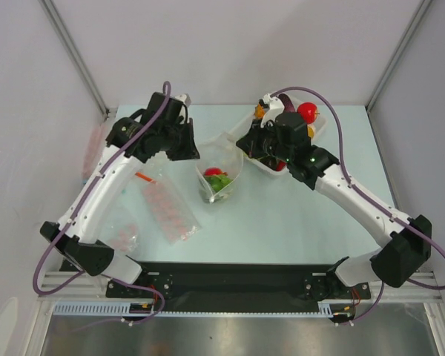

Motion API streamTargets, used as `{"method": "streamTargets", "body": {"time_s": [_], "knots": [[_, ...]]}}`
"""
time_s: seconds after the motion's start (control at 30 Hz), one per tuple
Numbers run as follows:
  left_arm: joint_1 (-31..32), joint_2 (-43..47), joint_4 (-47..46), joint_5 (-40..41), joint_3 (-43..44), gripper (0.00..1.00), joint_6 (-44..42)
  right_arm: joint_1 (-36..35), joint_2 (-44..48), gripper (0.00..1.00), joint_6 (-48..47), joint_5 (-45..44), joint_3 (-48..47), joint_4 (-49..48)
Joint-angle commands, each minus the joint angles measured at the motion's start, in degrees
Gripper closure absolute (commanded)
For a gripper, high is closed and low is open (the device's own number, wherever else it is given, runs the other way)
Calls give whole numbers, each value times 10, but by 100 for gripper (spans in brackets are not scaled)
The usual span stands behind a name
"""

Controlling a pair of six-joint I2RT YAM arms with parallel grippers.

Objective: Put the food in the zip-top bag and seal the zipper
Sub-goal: Adjust the zipper food storage bag at the center of the board, then pick up the fake fruit from the bin.

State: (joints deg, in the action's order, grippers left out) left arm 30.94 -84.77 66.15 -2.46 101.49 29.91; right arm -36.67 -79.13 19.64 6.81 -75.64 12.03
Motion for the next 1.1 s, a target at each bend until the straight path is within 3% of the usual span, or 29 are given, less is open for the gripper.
{"method": "streamTargets", "body": {"time_s": [0.0, 0.03, 0.1, 0.17, 0.23, 0.43, 0.47, 0.57, 0.67, 0.77, 0.9, 0.93, 1.07], "knots": [[-4, 18, 33, 42, 75, 100, -26, 0, -22, 100, 24, 22, -35, -17], [-4, 12, 35, 38, 78, 100, -28, 0, -25, 100, 27, 24, -36, -17], [-4, 9, 29, 31, 76, 100, -27, 1, -36, 88, 29, 23, -45, -11], [-4, 5, 7, 10, 53, 99, -25, 8, -43, 63, 30, 22, -55, -1], [-4, 1, -25, -7, 22, 100, -22, 18, -46, 59, 31, 30, -57, 17], [-5, -35, -68, -46, 7, 100, -13, 78, -14, 26, 61, 35, -28, 38], [-5, -39, -70, -47, 10, 100, -14, 87, -7, 15, 65, 32, -20, 39], [-5, -58, -74, -53, 23, 100, -18, 112, 14, 0, 83, -6, -1, 48], [-5, -75, -74, -61, 38, 100, -22, 140, 30, 0, 116, -59, 5, 77], [-5, -80, -81, -70, 42, 100, -24, 179, 44, 0, 107, -50, 26, 75], [-5, -82, -96, -90, 38, 100, -26, 240, 71, 0, 187, -37, 67, 77], [-5, -82, -96, -91, 38, 100, -27, 261, 71, 0, 189, 3, 78, 68], [-5, -86, -95, -89, 41, 100, -39, 263, 39, 14, 213, -37, 65, 94]]}}
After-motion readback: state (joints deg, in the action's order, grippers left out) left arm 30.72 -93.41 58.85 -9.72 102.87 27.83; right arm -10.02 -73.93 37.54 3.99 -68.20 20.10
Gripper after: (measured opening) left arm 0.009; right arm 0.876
